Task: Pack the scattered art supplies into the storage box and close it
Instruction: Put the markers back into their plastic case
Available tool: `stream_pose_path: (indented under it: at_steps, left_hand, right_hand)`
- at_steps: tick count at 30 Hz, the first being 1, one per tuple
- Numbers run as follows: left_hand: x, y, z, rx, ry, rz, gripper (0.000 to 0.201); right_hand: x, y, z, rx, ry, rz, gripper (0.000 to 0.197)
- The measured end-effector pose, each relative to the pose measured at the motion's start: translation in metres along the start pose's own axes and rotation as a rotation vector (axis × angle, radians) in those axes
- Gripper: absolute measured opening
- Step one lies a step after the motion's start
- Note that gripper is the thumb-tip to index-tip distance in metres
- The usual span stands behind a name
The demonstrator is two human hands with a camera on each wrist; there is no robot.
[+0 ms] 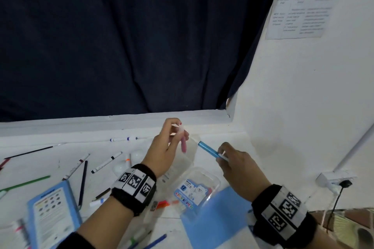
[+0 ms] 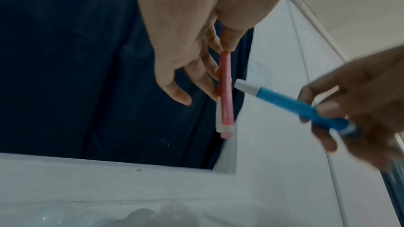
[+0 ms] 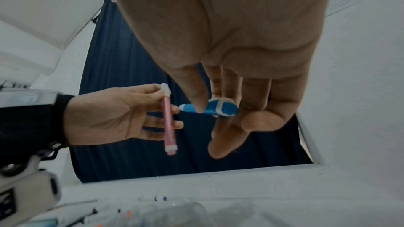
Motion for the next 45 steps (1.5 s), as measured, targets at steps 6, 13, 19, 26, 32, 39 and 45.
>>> stream_pose_path:
  at_steps: [6,13,19,26,32,39,45]
  left_hand:
    - [-0.045,0.040,0.093,-0.128,0.272,0.441,0.010]
    - [-0.100,0.031,0.194,-0.313,0.384,0.541,0.019]
    - [-0.161,0.009,0.263,-0.414,0.332,0.356,0.030]
    - [-0.255,-0.014,0.327,-0.482,0.219,0.165,0.044]
    - [-0.333,-0.035,0.374,-0.380,0.088,0.061,0.035]
    - [-0.372,-0.063,0.403,-0.384,0.142,0.062,0.016]
    - [-0.383,-0.079,0.411,-0.436,0.050,0.115,0.015]
  right_hand:
    - [0.012,-0.056,0.044,-0.016,0.044,-0.314,0.004]
    - [0.038,-0.127,0.088,-0.029,-0.087,-0.564,0.004]
    - [0.076,-0.178,0.108,-0.029,-0.158,-0.647,0.007]
    - [0.137,-0.255,0.123,-0.041,-0.131,-0.639,0.008]
    - [0.198,-0.307,0.146,0.008,-0.010,-0.608,0.010]
    - [0.238,-0.340,0.164,-0.004,0.072,-0.489,0.017]
    - [0.263,-0.361,0.170,-0.102,0.010,-0.320,0.021]
Point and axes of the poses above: each hand's wrist, its own z-axis away from the middle knuckle, its own x-axis out of the palm, y = z × x, the point moved 2 cm from there along -z, towards the middle knuckle
